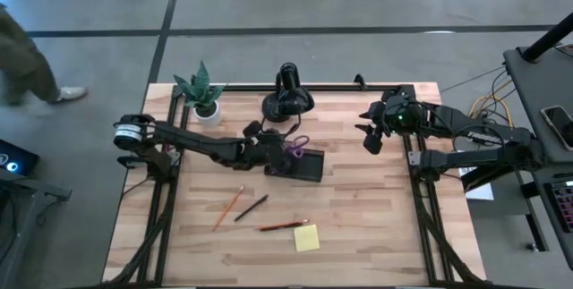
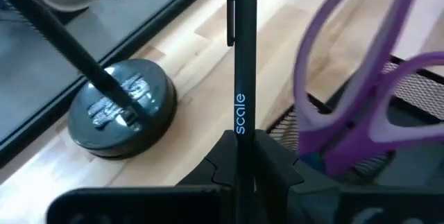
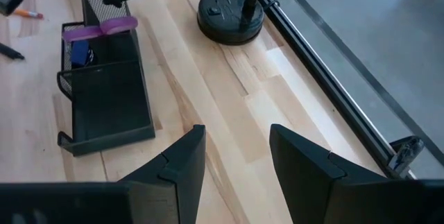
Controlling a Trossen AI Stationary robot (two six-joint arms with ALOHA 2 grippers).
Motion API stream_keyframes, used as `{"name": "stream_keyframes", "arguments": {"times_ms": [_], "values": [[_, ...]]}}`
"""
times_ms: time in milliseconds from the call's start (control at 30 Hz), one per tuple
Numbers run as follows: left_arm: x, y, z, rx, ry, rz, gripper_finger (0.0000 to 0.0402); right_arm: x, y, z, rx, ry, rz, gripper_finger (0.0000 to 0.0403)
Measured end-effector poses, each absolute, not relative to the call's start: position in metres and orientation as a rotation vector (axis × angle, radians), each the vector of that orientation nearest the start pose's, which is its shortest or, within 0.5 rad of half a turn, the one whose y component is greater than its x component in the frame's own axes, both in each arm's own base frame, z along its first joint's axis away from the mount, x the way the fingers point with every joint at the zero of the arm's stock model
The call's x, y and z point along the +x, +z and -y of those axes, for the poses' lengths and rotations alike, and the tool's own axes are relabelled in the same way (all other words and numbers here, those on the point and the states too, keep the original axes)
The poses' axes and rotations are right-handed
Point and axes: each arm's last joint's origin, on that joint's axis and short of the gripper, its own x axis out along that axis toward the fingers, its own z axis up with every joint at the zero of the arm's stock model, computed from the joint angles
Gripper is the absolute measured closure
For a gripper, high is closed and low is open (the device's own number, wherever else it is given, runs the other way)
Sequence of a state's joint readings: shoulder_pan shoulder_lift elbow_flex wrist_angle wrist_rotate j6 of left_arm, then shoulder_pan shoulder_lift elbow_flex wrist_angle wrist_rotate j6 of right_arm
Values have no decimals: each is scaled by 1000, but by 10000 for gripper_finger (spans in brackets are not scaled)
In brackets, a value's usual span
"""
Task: Pick and place office supplies into organizer
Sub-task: Put the top black pen into the black desk organizer
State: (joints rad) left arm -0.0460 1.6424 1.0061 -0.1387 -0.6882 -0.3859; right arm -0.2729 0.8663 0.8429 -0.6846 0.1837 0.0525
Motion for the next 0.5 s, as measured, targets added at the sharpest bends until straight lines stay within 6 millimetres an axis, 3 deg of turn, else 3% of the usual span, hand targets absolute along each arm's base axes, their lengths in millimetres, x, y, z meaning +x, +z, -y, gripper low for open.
{"name": "stream_keyframes", "arguments": {"times_ms": [367,500], "values": [[331,198,6,-34,665,-694,393,161,296,51,78,-456,-701,248],[328,194,6,-33,667,-697,359,162,297,51,79,-456,-694,248]]}}
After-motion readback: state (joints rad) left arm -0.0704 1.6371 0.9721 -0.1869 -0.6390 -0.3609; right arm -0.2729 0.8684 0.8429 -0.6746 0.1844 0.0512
